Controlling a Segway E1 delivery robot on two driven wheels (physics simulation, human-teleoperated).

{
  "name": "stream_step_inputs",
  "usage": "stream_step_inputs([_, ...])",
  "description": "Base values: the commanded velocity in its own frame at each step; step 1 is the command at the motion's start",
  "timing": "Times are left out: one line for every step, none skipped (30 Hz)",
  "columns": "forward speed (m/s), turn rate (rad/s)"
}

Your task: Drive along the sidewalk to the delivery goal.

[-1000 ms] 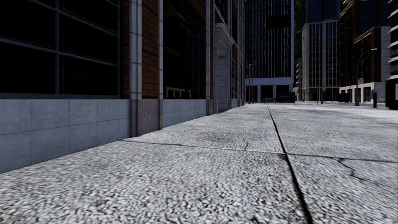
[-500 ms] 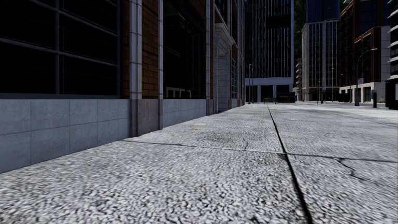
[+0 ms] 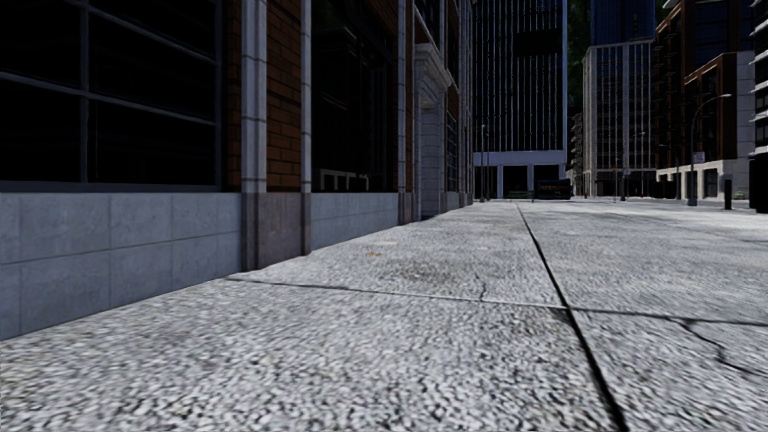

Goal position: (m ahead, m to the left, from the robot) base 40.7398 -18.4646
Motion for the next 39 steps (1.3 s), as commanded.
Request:
stream_step_inputs([2.0, 0.0])
stream_step_inputs([2.0, 0.0])
stream_step_inputs([2.0, 0.0])
stream_step_inputs([2.0, -0.11])
stream_step_inputs([2.0, -0.14])
stream_step_inputs([2.0, -0.15])
stream_step_inputs([2.0, -0.17])
stream_step_inputs([2.0, -0.2])
stream_step_inputs([2.0, -0.2])
stream_step_inputs([2.0, -0.21])
stream_step_inputs([2.0, -0.21])
stream_step_inputs([2.0, -0.21])
stream_step_inputs([2.0, -0.21])
stream_step_inputs([2.0, -0.21])
stream_step_inputs([2.0, -0.21])
stream_step_inputs([2.0, -0.21])
stream_step_inputs([2.0, -0.24])
stream_step_inputs([2.0, -0.24])
stream_step_inputs([2.0, -0.27])
stream_step_inputs([2.0, -0.28])
stream_step_inputs([2.0, -0.29])
stream_step_inputs([2.0, -0.29])
stream_step_inputs([2.0, -0.29])
stream_step_inputs([2.0, -0.35])
stream_step_inputs([2.0, -0.39])
stream_step_inputs([2.0, -0.4])
stream_step_inputs([2.0, -0.4])
stream_step_inputs([2.0, -0.41])
stream_step_inputs([2.0, -0.41])
stream_step_inputs([2.0, -0.41])
stream_step_inputs([2.0, -0.43])
stream_step_inputs([2.0, -0.45])
stream_step_inputs([2.0, -0.45])
stream_step_inputs([2.0, -0.45])
stream_step_inputs([2.0, -0.45])
stream_step_inputs([2.0, -0.45])
stream_step_inputs([2.0, -0.45])
stream_step_inputs([2.0, -0.45])
stream_step_inputs([2.0, -0.45])
